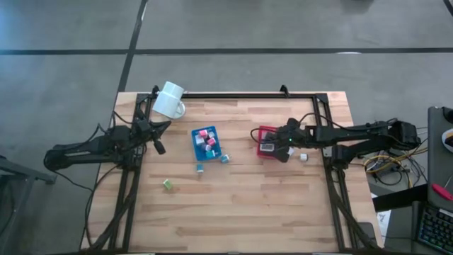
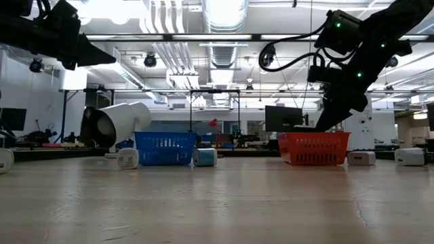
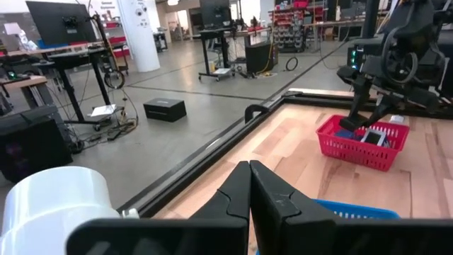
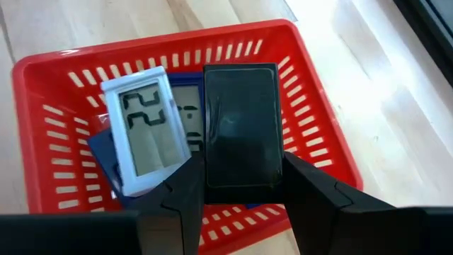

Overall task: Pick & Place Office items
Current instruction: Put the black digital clock into the red bin

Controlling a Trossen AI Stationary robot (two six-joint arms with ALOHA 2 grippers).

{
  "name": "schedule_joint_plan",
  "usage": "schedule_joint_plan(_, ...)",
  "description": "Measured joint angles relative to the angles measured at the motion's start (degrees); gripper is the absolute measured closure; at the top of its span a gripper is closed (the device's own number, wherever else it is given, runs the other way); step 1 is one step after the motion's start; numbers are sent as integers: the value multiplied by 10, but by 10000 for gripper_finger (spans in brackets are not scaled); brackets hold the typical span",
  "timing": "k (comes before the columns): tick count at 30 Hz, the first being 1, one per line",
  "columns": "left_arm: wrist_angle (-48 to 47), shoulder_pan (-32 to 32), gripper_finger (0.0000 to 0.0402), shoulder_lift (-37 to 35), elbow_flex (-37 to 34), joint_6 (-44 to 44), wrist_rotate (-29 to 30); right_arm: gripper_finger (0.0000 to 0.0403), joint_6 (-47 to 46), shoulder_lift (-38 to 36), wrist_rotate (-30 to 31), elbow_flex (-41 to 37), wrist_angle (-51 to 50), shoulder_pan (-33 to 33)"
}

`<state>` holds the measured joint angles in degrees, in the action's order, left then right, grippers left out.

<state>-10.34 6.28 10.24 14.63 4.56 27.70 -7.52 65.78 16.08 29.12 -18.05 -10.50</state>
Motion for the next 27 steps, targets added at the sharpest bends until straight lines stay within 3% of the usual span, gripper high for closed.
schedule_joint_plan(8, 1, 0, 394, 0, 0, 3, 0, 229, -2, 0, -10, -2, 2, 0)
schedule_joint_plan(18, 18, 0, 394, 0, 0, 17, 2, 224, -28, 0, -11, -5, 0, 0)
schedule_joint_plan(27, 22, 0, 394, 0, 0, 23, 2, 165, -66, 0, 6, -8, -2, 0)
